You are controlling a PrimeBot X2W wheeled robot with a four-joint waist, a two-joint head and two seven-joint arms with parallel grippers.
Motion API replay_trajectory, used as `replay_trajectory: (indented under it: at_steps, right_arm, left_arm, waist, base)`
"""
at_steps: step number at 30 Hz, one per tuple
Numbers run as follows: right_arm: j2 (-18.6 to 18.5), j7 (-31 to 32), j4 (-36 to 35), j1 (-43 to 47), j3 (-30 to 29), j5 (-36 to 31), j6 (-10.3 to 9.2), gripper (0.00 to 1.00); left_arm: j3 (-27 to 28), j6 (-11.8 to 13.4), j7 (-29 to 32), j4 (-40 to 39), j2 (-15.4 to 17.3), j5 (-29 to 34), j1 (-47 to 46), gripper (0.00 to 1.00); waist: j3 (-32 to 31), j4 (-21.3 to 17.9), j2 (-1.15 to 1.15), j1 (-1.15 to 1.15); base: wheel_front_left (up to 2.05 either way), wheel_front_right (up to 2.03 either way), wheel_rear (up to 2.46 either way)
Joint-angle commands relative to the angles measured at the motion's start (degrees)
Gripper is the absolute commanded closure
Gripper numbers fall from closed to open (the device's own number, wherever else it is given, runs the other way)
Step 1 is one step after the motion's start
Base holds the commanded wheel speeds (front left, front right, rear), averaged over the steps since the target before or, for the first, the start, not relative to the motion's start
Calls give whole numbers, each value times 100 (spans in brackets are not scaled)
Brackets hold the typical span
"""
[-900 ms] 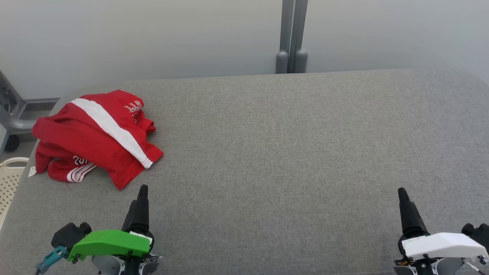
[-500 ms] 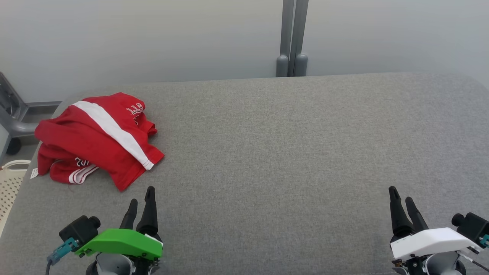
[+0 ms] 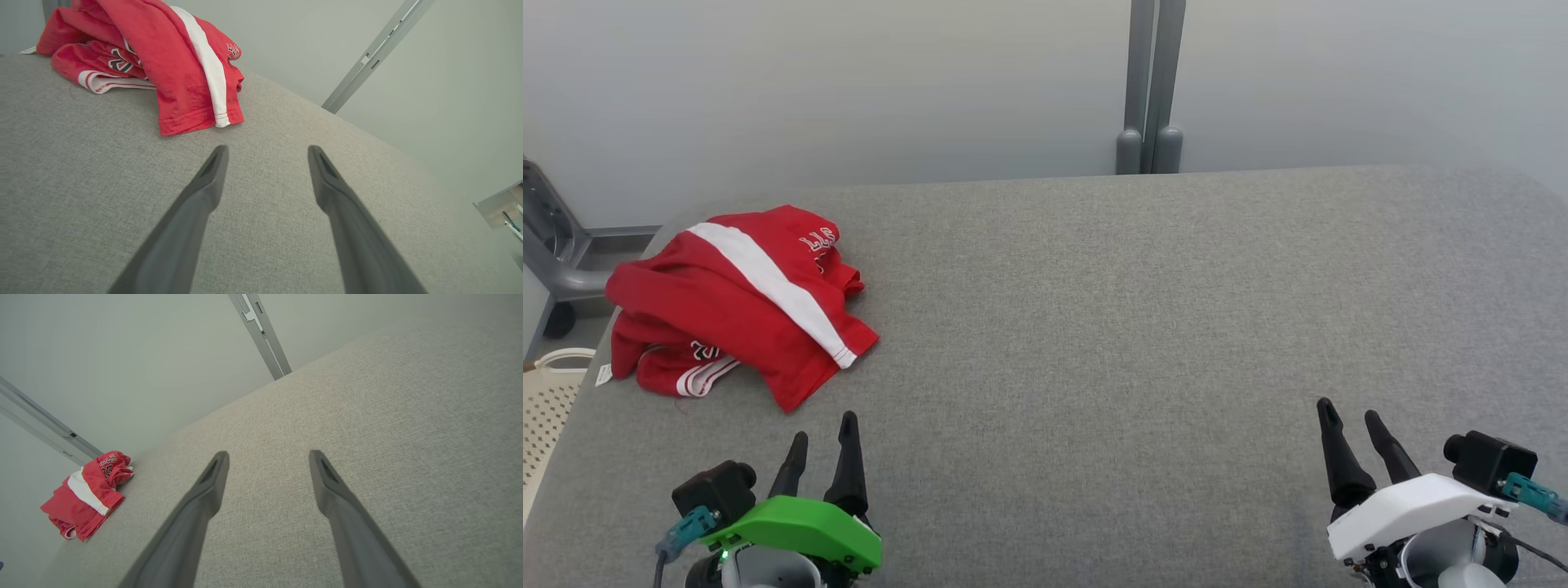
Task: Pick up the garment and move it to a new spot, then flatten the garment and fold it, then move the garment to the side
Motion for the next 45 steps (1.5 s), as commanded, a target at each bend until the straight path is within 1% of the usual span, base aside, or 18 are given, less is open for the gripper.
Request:
replay_trajectory:
  at_steps: [1,13,21,37,45]
  right_arm:
    - [-38,21,-45,-103,31,-266,2,0]
    - [-42,128,7,-154,178,-1136,3,0]
    - [-47,139,40,-193,253,-1681,2,0]
    - [-53,37,150,-209,183,-2287,3,0]
    - [-55,-18,220,-222,171,-2622,3,0]
  left_arm:
    - [-20,41,-73,-2,60,228,-25,0]
    - [-82,156,-269,177,115,893,-42,0]
    - [-142,175,-386,248,149,1280,-44,0]
    - [-208,174,-587,339,160,1848,20,0]
    - [-264,215,-683,393,157,2131,41,0]
  waist:
    - [-19,8,0,0]
    - [-100,32,0,0]
    - [-144,52,0,0]
    - [-215,64,0,0]
    - [-259,61,0,0]
  base:
    - [0,0,0]
    - [0,0,0]
    - [0,0,0]
    - [0,0,0]
    - [0,0,0]
